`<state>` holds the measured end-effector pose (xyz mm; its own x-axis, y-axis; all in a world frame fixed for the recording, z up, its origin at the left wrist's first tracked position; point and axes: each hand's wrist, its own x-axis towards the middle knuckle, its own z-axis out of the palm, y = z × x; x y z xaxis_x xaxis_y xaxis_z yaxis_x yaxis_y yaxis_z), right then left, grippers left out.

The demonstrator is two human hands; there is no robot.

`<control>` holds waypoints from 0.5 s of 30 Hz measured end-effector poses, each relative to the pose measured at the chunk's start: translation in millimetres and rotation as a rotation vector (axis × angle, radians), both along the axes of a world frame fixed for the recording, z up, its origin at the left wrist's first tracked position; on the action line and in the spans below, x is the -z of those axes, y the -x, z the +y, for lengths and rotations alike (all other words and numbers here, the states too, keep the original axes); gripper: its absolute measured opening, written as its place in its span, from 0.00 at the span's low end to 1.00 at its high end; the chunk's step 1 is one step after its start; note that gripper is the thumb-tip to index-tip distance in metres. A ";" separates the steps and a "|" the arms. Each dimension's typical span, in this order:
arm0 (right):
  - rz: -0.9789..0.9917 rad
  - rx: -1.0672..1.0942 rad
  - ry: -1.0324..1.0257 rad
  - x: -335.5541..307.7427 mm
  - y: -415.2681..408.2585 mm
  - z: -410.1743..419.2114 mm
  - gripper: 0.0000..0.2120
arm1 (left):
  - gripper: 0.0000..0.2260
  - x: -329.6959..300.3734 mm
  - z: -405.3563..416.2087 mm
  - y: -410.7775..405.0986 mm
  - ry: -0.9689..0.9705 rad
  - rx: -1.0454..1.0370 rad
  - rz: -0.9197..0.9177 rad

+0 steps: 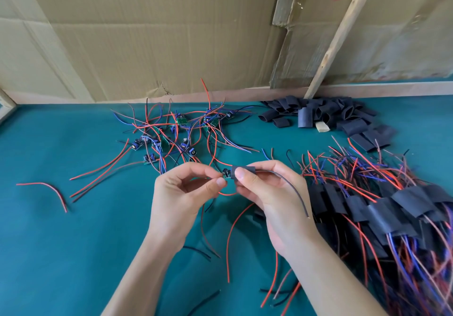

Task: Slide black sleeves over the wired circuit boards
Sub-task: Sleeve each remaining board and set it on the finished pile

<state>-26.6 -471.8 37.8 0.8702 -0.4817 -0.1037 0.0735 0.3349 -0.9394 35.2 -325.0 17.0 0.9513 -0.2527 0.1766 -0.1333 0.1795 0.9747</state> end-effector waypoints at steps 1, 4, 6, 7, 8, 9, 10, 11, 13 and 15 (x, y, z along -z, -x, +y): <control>0.000 0.005 -0.008 0.0 -0.3 -0.4 0.06 | 0.06 -0.1 -0.5 0.3 0.001 0.012 0.000; 0.007 0.011 -0.019 0.4 -0.9 -1.8 0.06 | 0.05 -0.2 -3.1 1.5 0.011 0.036 0.005; 0.004 -0.002 -0.032 0.7 -0.9 -0.7 0.07 | 0.05 -0.2 -3.6 2.3 0.033 0.054 0.006; 0.002 -0.021 -0.039 1.4 -1.0 0.4 0.08 | 0.05 -0.4 -3.6 2.4 0.043 0.061 0.008; 0.002 -0.048 -0.043 1.7 -0.7 1.9 0.07 | 0.04 -0.8 -3.5 2.6 0.049 0.066 0.009; 0.003 -0.075 -0.045 1.8 -0.4 3.4 0.07 | 0.04 -0.9 -3.0 2.7 0.049 0.068 0.008; 0.005 -0.095 -0.047 1.1 -0.4 4.4 0.07 | 0.05 -1.1 -2.5 2.5 0.045 0.072 0.006; 0.008 -0.103 -0.052 0.8 -0.7 4.9 0.07 | 0.05 -1.3 -2.1 2.6 0.039 0.080 0.006; 0.024 -0.100 -0.075 -1.1 -1.5 4.6 0.05 | 0.06 -2.4 -1.4 2.8 0.028 0.111 0.017; 0.047 -0.087 -0.075 -4.8 -2.0 2.6 0.03 | 0.08 -4.2 -2.0 3.9 0.039 0.146 0.031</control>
